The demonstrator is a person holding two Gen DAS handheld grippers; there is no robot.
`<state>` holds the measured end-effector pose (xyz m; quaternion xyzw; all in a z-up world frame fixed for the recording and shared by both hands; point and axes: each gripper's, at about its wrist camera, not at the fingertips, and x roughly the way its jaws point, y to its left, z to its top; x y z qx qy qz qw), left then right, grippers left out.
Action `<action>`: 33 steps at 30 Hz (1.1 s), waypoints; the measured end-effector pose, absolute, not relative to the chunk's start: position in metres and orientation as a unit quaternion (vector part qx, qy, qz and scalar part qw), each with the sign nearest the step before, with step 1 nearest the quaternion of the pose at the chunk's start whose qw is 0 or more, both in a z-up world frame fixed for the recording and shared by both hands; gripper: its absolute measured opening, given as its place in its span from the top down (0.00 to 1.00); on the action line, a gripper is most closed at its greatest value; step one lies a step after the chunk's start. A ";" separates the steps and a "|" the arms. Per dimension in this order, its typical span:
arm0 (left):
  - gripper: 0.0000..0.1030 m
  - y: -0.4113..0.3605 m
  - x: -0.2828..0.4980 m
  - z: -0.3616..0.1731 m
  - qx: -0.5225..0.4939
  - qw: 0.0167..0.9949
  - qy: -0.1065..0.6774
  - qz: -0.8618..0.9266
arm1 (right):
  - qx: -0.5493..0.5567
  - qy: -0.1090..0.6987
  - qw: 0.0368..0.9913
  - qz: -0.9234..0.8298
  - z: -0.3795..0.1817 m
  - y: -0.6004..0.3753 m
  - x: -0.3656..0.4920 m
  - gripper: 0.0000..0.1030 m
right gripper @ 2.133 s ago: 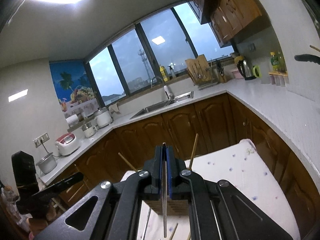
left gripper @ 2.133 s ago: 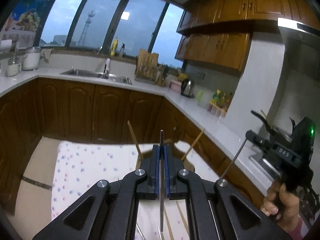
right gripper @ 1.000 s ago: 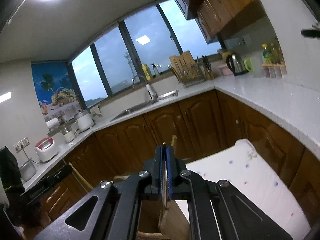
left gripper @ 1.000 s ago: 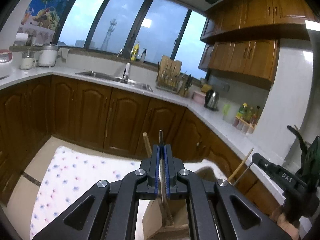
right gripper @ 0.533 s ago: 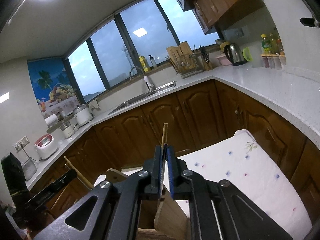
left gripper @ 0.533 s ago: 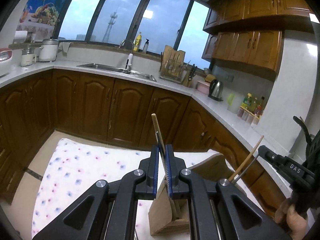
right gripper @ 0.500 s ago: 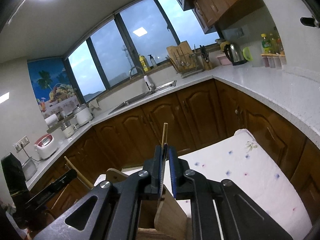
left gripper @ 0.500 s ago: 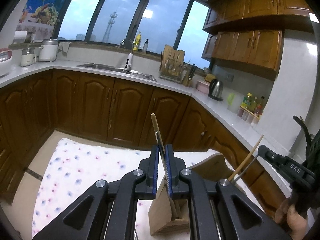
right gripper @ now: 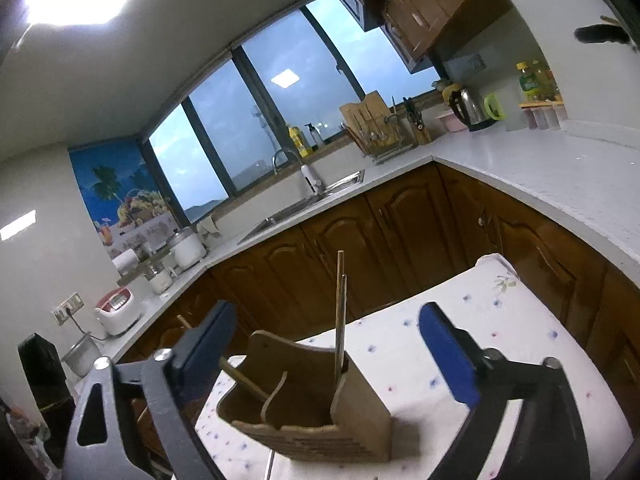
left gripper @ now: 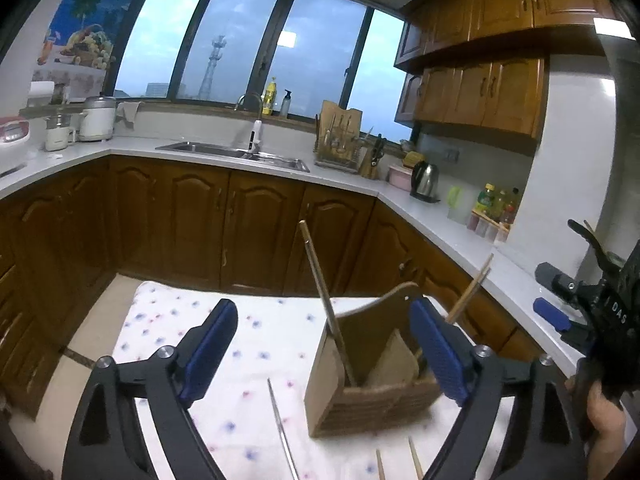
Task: Organize utensils
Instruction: 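Open the right tool over the holder while the left tool releases its chopsticks, then move the right tool to a metal spoon while the left tool approaches a wooden chopstick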
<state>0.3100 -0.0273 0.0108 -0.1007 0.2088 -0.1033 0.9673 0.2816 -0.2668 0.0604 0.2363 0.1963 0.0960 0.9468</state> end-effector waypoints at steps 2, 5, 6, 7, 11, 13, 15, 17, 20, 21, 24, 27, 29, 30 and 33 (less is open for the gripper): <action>0.08 -0.022 0.298 0.010 -0.101 0.967 0.211 -0.102 | 0.235 0.195 0.947 0.098 0.062 -0.267 0.271 0.06; 0.07 -0.017 0.278 0.010 -0.097 0.966 0.218 -0.101 | 0.230 0.199 0.947 0.100 0.063 -0.266 0.253 0.06; 0.07 -0.016 0.272 0.011 -0.093 0.965 0.222 -0.101 | 0.229 0.201 0.947 0.100 0.063 -0.265 0.248 0.06; 0.07 -0.015 0.266 0.012 -0.089 0.965 0.227 -0.101 | 0.226 0.203 0.947 0.099 0.063 -0.264 0.242 0.06; 0.07 -0.008 0.242 0.011 -0.078 0.960 0.249 -0.103 | 0.217 0.218 0.947 0.095 0.057 -0.259 0.219 0.06; 0.07 -0.004 0.232 0.012 -0.073 0.958 0.257 -0.102 | 0.214 0.228 0.945 0.091 0.051 -0.258 0.207 0.06; 0.07 0.000 0.220 0.014 -0.070 0.956 0.266 -0.100 | 0.212 0.238 0.944 0.089 0.046 -0.258 0.197 0.06; 0.07 0.003 0.210 0.015 -0.069 0.954 0.273 -0.100 | 0.211 0.250 0.941 0.087 0.040 -0.257 0.186 0.06; 0.07 0.007 0.196 0.014 -0.066 0.951 0.287 -0.098 | 0.208 0.261 0.939 0.085 0.033 -0.257 0.172 0.06; 0.07 0.008 0.193 0.014 -0.065 0.950 0.289 -0.098 | 0.205 0.265 0.938 0.084 0.031 -0.257 0.168 0.06; 0.07 0.008 0.184 0.013 -0.063 0.947 0.298 -0.097 | 0.200 0.275 0.937 0.080 0.024 -0.257 0.157 0.06; 0.07 0.005 0.180 0.014 -0.061 0.945 0.307 -0.099 | 0.200 0.282 0.935 0.077 0.019 -0.258 0.150 0.06; 0.07 0.003 0.180 0.016 -0.058 0.943 0.312 -0.100 | 0.198 0.287 0.934 0.074 0.015 -0.256 0.145 0.06; 0.07 0.001 0.182 0.015 -0.058 0.942 0.316 -0.100 | 0.198 0.289 0.934 0.073 0.014 -0.256 0.145 0.06; 0.07 -0.004 0.182 0.015 -0.053 0.939 0.325 -0.101 | 0.197 0.298 0.931 0.072 0.008 -0.256 0.143 0.06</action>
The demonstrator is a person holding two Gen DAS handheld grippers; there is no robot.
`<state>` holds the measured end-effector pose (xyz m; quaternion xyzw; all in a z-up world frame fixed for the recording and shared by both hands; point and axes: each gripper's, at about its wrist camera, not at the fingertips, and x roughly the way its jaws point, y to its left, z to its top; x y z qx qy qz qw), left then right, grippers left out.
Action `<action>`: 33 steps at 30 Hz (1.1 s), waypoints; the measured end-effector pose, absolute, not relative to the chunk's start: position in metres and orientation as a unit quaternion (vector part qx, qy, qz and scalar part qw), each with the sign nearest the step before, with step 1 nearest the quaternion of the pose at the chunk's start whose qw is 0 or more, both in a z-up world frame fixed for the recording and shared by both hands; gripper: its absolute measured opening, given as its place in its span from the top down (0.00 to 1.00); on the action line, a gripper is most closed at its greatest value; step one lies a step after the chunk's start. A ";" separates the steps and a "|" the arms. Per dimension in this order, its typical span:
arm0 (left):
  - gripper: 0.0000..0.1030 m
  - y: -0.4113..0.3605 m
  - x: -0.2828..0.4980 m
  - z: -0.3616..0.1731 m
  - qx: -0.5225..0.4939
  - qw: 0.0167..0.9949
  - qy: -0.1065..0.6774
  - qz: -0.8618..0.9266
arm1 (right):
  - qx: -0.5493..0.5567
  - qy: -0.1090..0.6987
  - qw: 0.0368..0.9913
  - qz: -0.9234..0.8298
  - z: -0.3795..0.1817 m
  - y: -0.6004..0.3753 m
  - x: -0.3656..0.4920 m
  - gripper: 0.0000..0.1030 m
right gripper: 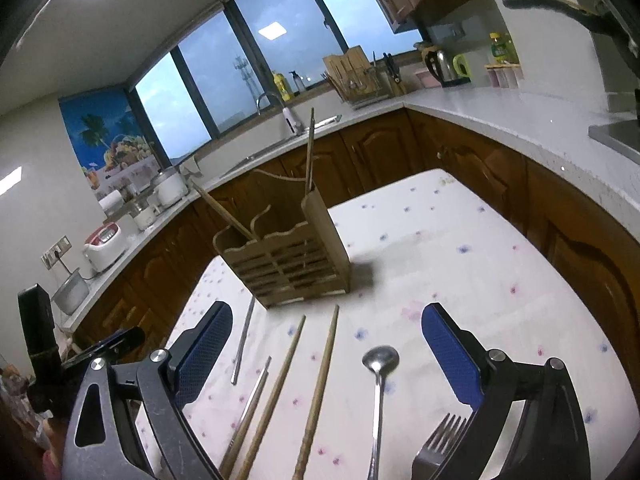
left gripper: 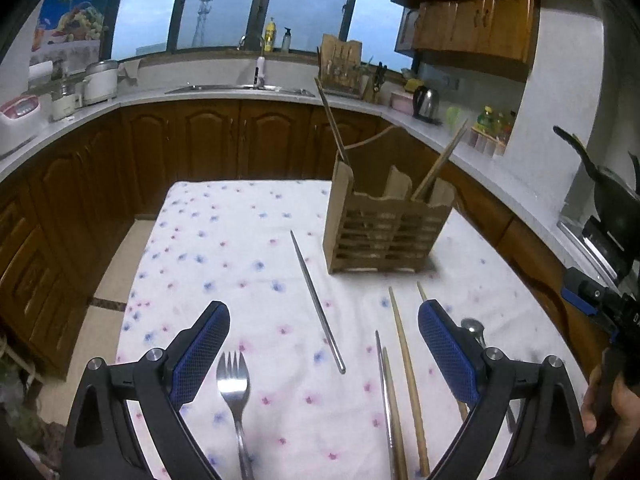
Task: Organize utensils
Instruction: 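Move the right tool to a metal spoon while the left tool approaches a wooden chopstick, then close the right tool on the spoon handle while the left tool grasps the wooden chopstick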
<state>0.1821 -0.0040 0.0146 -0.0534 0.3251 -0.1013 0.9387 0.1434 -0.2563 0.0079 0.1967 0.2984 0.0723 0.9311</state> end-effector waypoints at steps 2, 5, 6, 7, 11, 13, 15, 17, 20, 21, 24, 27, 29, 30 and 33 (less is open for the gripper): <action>0.07 -0.007 0.183 0.014 -0.049 0.936 0.332 -0.104 | 0.194 0.305 0.930 0.070 0.004 -0.256 0.143 0.06; 0.07 -0.014 0.187 0.012 -0.044 0.933 0.341 -0.106 | 0.190 0.316 0.927 0.068 -0.003 -0.256 0.146 0.06; 0.07 -0.016 0.189 0.011 -0.043 0.933 0.343 -0.106 | 0.188 0.319 0.926 0.068 -0.005 -0.255 0.147 0.06; 0.07 -0.018 0.191 0.011 -0.042 0.931 0.346 -0.108 | 0.185 0.323 0.926 0.068 -0.007 -0.253 0.148 0.06; 0.07 -0.027 0.200 0.008 -0.033 0.926 0.359 -0.111 | 0.170 0.339 0.923 0.068 -0.016 -0.249 0.157 0.07; 0.08 -0.032 0.206 0.006 -0.029 0.924 0.366 -0.112 | 0.167 0.349 0.920 0.067 -0.021 -0.249 0.162 0.07; 0.08 -0.038 0.213 0.002 -0.024 0.920 0.373 -0.114 | 0.162 0.362 0.915 0.066 -0.028 -0.248 0.167 0.20; 0.08 -0.044 0.220 -0.001 -0.022 0.918 0.380 -0.116 | 0.158 0.381 0.909 0.065 -0.037 -0.248 0.171 0.32; 0.10 -0.056 0.234 -0.008 -0.015 0.912 0.390 -0.124 | 0.150 0.406 0.899 0.062 -0.050 -0.247 0.175 0.48; 0.10 -0.061 0.239 -0.010 -0.011 0.910 0.394 -0.127 | 0.146 0.415 0.896 0.061 -0.054 -0.247 0.176 0.51; 0.16 -0.077 0.257 -0.018 0.009 0.904 0.405 -0.136 | 0.138 0.435 0.888 0.059 -0.064 -0.248 0.178 0.57; 0.26 -0.095 0.279 -0.031 0.030 0.893 0.425 -0.144 | 0.133 0.450 0.881 0.059 -0.072 -0.249 0.180 0.63; 0.30 -0.103 0.291 -0.038 0.040 0.887 0.437 -0.146 | 0.129 0.459 0.877 0.060 -0.077 -0.248 0.182 0.64; 0.31 -0.108 0.299 -0.042 0.046 0.884 0.442 -0.145 | 0.126 0.463 0.875 0.061 -0.080 -0.248 0.183 0.66; 0.38 -0.121 0.318 -0.053 0.059 0.877 0.455 -0.143 | 0.118 0.476 0.869 0.062 -0.087 -0.245 0.187 0.74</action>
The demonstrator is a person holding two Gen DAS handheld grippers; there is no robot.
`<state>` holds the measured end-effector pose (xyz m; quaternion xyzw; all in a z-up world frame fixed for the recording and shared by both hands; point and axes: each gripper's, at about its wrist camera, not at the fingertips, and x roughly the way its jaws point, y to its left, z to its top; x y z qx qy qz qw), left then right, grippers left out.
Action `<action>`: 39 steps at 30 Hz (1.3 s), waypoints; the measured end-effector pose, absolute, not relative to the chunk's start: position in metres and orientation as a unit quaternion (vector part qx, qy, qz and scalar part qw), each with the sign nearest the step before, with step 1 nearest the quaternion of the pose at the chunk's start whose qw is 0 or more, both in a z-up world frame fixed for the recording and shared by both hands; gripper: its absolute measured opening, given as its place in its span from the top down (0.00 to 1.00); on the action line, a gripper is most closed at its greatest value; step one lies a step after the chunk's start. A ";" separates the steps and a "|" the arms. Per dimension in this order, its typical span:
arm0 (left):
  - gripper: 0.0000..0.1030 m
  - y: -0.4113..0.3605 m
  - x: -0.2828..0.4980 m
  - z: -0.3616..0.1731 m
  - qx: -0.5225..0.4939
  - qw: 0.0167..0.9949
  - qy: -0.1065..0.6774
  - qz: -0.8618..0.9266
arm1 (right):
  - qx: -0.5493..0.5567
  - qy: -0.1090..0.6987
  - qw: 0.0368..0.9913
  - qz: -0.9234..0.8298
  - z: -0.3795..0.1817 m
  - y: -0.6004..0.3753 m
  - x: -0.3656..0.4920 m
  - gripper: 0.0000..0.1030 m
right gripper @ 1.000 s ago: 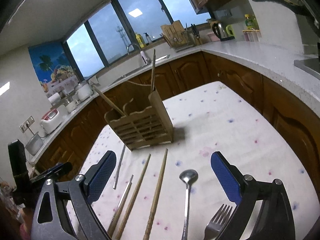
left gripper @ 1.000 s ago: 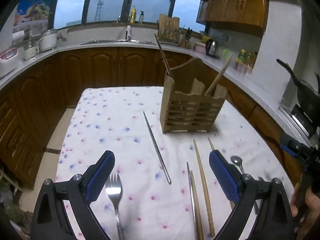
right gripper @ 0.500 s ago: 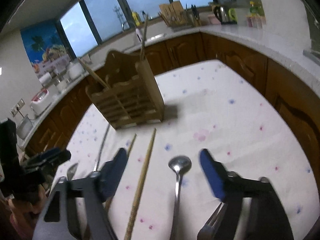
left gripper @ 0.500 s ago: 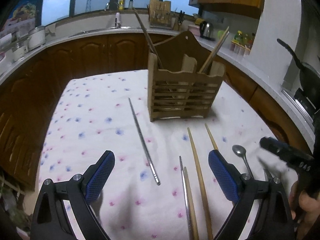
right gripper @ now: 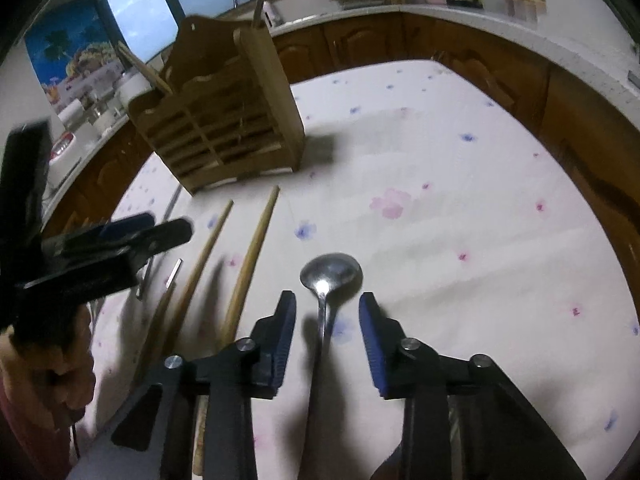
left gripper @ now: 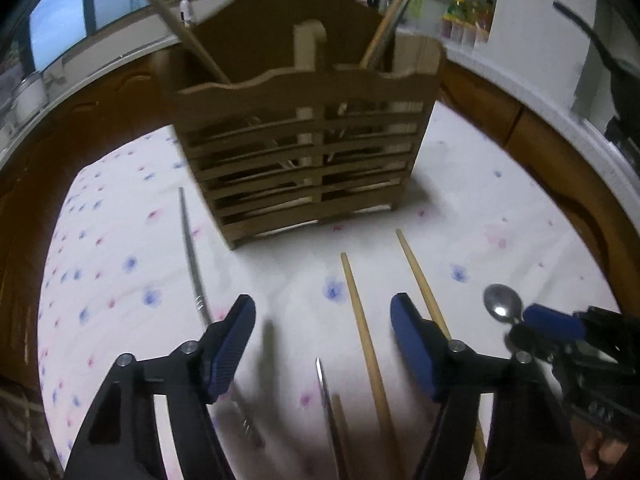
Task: Organize utensils
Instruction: 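Close the right tool on the spoon handle while the left tool grasps the wooden chopstick, then lift the spoon and chopstick with both tools and carry them over the holder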
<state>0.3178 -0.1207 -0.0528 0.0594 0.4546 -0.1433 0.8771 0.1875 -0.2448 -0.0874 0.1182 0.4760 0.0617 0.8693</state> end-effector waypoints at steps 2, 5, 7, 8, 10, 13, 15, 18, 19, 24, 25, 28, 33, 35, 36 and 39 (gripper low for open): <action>0.46 -0.128 0.328 -0.060 0.066 0.871 0.466 -0.144 | 0.114 0.477 0.870 0.061 -0.089 -0.244 0.189 0.77; 0.65 -0.139 0.341 -0.071 0.085 0.863 0.476 -0.146 | 0.109 0.478 0.869 0.064 -0.089 -0.244 0.194 0.80; 0.78 -0.145 0.343 -0.073 0.092 0.861 0.475 -0.155 | 0.104 0.479 0.869 0.066 -0.090 -0.243 0.196 0.83; 0.92 -0.147 0.344 -0.073 0.089 0.860 0.476 -0.164 | 0.102 0.479 0.870 0.066 -0.091 -0.243 0.197 0.92; 0.94 -0.150 0.344 -0.074 0.094 0.861 0.472 -0.161 | 0.105 0.478 0.869 0.070 -0.091 -0.244 0.197 0.95; 0.95 -0.147 0.342 -0.076 0.080 0.863 0.470 -0.166 | 0.116 0.476 0.868 0.078 -0.091 -0.247 0.197 0.96; 0.95 -0.138 0.339 -0.072 0.053 0.864 0.469 -0.175 | 0.125 0.472 0.869 0.082 -0.088 -0.248 0.195 0.96; 0.96 -0.127 0.333 -0.060 0.020 0.867 0.460 -0.189 | 0.136 0.464 0.871 0.091 -0.081 -0.247 0.192 0.96; 0.96 -0.123 0.329 -0.054 0.014 0.869 0.455 -0.192 | 0.138 0.461 0.872 0.092 -0.078 -0.247 0.191 0.96; 0.96 -0.107 0.308 -0.031 -0.016 0.878 0.431 -0.208 | 0.145 0.439 0.881 0.096 -0.059 -0.247 0.187 0.96; 0.96 -0.103 0.303 -0.026 -0.019 0.880 0.427 -0.209 | 0.147 0.434 0.883 0.097 -0.055 -0.247 0.187 0.96; 0.97 -0.090 0.285 -0.008 -0.034 0.885 0.411 -0.214 | 0.150 0.421 0.889 0.099 -0.044 -0.248 0.184 0.96; 0.97 -0.065 0.256 0.019 -0.055 0.895 0.383 -0.220 | 0.150 0.398 0.899 0.103 -0.023 -0.246 0.178 0.97; 0.97 -0.056 0.246 0.027 -0.062 0.899 0.373 -0.220 | 0.148 0.390 0.903 0.105 -0.016 -0.244 0.177 0.97; 0.97 -0.052 0.242 0.032 -0.064 0.901 0.368 -0.221 | 0.148 0.384 0.905 0.106 -0.012 -0.243 0.176 0.98; 0.97 -0.036 0.224 0.048 -0.075 0.908 0.348 -0.221 | 0.145 0.372 0.911 0.106 -0.001 -0.240 0.174 0.98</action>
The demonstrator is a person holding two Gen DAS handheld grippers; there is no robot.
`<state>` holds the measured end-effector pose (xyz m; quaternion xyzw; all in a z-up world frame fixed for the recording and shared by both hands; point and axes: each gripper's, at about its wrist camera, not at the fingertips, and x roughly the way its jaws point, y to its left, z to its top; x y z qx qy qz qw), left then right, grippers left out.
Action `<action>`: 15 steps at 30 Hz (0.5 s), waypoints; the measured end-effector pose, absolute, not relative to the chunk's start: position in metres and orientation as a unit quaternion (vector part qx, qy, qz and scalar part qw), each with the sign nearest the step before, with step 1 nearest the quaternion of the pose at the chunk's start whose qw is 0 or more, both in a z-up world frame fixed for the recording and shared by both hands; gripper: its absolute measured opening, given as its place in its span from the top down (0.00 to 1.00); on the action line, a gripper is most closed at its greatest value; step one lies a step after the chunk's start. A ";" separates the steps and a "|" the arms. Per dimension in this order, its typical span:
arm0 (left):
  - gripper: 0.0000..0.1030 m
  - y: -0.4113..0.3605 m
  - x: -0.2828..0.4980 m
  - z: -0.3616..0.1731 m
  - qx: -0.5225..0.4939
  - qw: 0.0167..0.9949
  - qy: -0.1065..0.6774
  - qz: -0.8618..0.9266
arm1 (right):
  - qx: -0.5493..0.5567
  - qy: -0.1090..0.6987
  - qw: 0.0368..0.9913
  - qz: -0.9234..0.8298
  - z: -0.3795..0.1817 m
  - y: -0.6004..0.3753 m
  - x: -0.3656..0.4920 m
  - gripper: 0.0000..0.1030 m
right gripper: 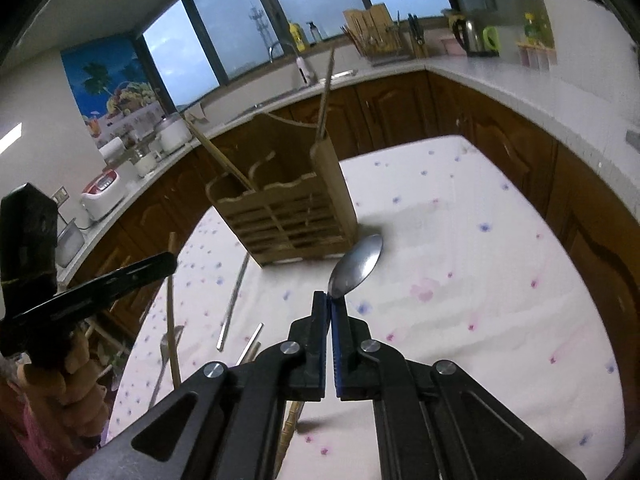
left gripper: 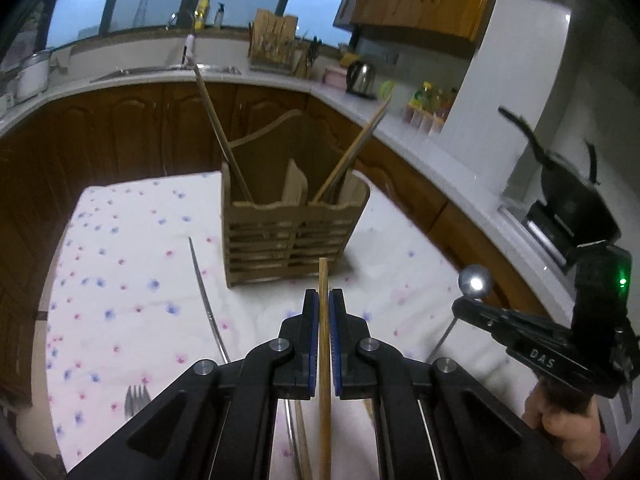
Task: Organize utensils
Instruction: 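Lift the spoon and chopstick with both tools and carry them over the holder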
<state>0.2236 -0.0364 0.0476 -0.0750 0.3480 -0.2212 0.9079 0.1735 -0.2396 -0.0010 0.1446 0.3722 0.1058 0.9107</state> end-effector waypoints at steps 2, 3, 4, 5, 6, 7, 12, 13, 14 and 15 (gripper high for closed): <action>0.97 -0.028 0.214 0.056 -0.082 0.912 0.336 -0.220 | 0.143 0.366 0.913 0.106 0.005 -0.238 0.171 0.98; 0.97 -0.023 0.209 0.060 -0.088 0.914 0.330 -0.221 | 0.142 0.363 0.915 0.106 0.008 -0.238 0.170 0.98; 0.97 -0.019 0.205 0.063 -0.094 0.914 0.324 -0.224 | 0.141 0.360 0.916 0.106 0.010 -0.237 0.168 0.98; 0.97 -0.013 0.201 0.067 -0.103 0.916 0.316 -0.225 | 0.140 0.356 0.918 0.107 0.014 -0.236 0.168 0.98; 0.97 -0.009 0.197 0.070 -0.109 0.918 0.310 -0.225 | 0.139 0.353 0.919 0.107 0.016 -0.236 0.167 0.98; 0.97 -0.005 0.194 0.072 -0.112 0.919 0.304 -0.224 | 0.138 0.349 0.921 0.107 0.020 -0.236 0.167 0.98; 0.97 0.010 0.179 0.083 -0.124 0.932 0.265 -0.214 | 0.131 0.328 0.930 0.107 0.037 -0.234 0.164 0.98; 0.97 0.011 0.177 0.085 -0.125 0.934 0.260 -0.212 | 0.130 0.324 0.931 0.106 0.040 -0.234 0.165 0.98; 0.97 0.014 0.173 0.087 -0.126 0.936 0.254 -0.210 | 0.129 0.318 0.933 0.106 0.043 -0.233 0.165 0.98; 0.97 0.015 0.171 0.087 -0.127 0.937 0.250 -0.209 | 0.128 0.315 0.934 0.106 0.045 -0.233 0.165 0.98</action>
